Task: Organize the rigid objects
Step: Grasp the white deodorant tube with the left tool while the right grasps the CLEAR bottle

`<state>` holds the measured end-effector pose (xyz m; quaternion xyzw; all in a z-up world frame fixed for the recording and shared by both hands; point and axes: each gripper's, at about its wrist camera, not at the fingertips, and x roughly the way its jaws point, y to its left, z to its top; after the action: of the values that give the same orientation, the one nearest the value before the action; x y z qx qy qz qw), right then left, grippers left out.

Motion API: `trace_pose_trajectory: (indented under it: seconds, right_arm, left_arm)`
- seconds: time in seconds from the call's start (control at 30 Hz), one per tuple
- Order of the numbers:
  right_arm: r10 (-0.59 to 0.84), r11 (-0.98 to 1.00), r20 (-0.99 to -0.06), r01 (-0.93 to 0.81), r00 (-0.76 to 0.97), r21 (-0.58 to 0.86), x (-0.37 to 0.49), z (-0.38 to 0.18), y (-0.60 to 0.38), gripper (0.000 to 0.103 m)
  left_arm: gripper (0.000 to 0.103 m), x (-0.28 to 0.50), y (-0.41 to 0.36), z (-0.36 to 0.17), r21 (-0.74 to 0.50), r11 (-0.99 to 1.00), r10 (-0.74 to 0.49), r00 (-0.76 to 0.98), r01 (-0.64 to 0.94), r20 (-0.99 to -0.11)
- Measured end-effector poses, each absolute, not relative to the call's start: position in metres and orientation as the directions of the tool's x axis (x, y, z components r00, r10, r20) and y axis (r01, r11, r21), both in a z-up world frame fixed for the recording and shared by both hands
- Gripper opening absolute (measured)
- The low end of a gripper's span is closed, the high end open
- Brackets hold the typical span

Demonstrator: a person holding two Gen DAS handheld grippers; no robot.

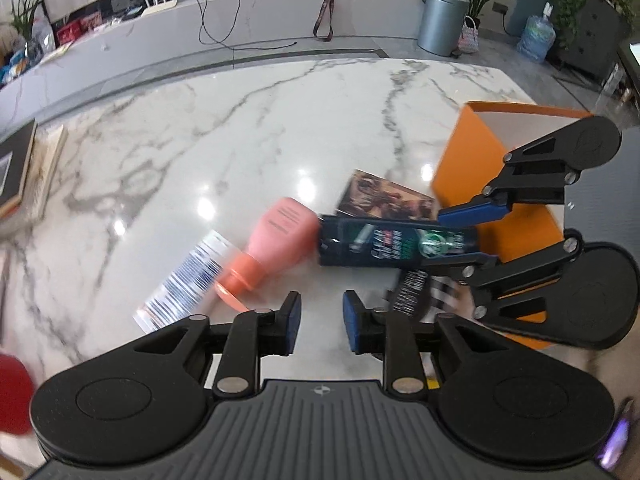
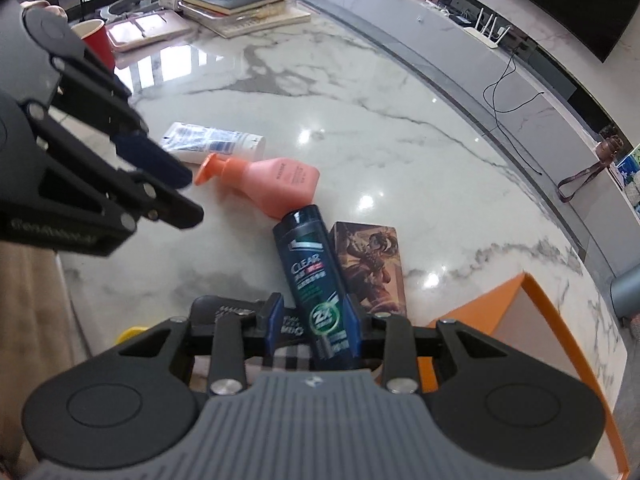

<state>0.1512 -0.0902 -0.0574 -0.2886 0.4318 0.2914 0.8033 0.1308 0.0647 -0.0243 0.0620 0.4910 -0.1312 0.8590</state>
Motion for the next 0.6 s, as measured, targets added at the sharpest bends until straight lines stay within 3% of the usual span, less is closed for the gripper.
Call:
trace_pose_trajectory:
  seconds: [0.13,0.23,0.4,0.6]
  right_arm:
    - [0.213,0.665,-0.873,-0.719,0.439,-0.199,0.169,-0.062,-0.085,0.032]
    - [0.211,0.664,-0.881,-0.724,0.423,-0.188,0.18,-0.067,-0.079,0.033]
    - [0.204,0.657,-0.896,-0.734,0.394,-0.173,0.192,-0.077,-0.071,0.034]
    - [0.198,0.639,-0.91,-0.752,0.364,-0.162,0.199,-0.085,-0.065,0.037]
  left_arm:
    - [0.056,0.145,0.077,-0.029,0.062,0.945,-0.112,0.495,0.321,-0.862]
    - [0.062,0.153,0.088,-0.035,0.134,0.92,-0.068,0.488,0.367,-0.87]
    - [0.069,0.161,0.107,-0.05,0.167,0.881,-0.06,0.454,0.443,-0.889]
    - [0.069,0.174,0.12,-0.074,0.209,0.845,-0.025,0.428,0.491,-0.903]
